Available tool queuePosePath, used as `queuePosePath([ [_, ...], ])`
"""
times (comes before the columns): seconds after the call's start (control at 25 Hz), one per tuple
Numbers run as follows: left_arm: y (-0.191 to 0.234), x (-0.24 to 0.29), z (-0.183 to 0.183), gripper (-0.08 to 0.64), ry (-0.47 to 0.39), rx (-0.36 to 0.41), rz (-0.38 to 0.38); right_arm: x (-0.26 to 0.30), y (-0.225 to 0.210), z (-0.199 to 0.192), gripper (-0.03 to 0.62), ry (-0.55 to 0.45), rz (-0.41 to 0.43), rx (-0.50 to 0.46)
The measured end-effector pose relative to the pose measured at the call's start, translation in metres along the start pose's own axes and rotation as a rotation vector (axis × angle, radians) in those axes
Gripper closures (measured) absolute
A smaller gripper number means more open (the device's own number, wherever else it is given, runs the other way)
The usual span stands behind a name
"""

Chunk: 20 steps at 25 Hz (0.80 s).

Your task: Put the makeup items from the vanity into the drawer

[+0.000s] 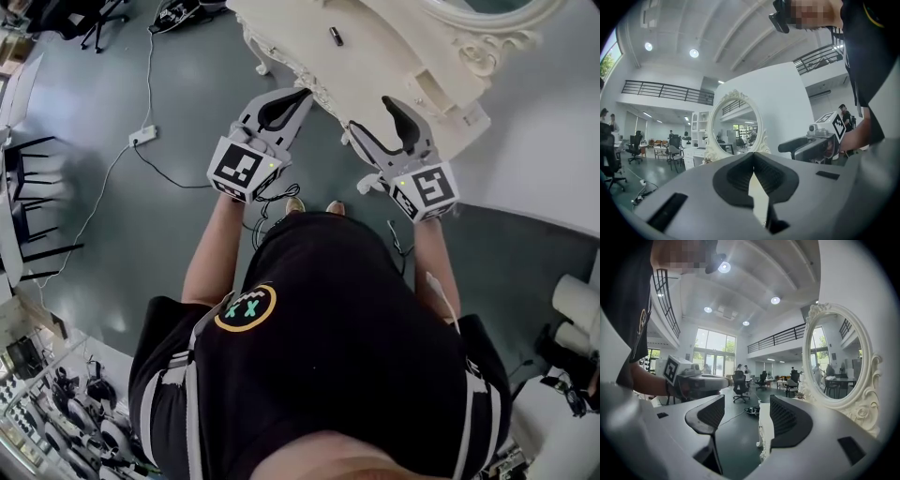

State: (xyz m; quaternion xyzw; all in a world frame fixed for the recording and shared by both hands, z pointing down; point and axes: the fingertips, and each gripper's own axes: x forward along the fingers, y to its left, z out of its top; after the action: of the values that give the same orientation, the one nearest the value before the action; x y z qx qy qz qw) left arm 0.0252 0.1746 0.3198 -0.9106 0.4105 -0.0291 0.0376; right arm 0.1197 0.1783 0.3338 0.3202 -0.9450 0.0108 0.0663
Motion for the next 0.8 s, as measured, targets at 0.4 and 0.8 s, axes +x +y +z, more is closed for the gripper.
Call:
queuePosePath([
  [0.4,0.0,-0.003,0.004,0.54,-0.004,0.005,0.01,-0.001,0.004,0.013,0.166,-0.023,0.03,0.002],
  [0.8,0.0,-0.005,0.002,0.54,-0.003,-0.001,0.01,0.005,0.012,0.002,-0.008,0.019,0.044,-0.001],
])
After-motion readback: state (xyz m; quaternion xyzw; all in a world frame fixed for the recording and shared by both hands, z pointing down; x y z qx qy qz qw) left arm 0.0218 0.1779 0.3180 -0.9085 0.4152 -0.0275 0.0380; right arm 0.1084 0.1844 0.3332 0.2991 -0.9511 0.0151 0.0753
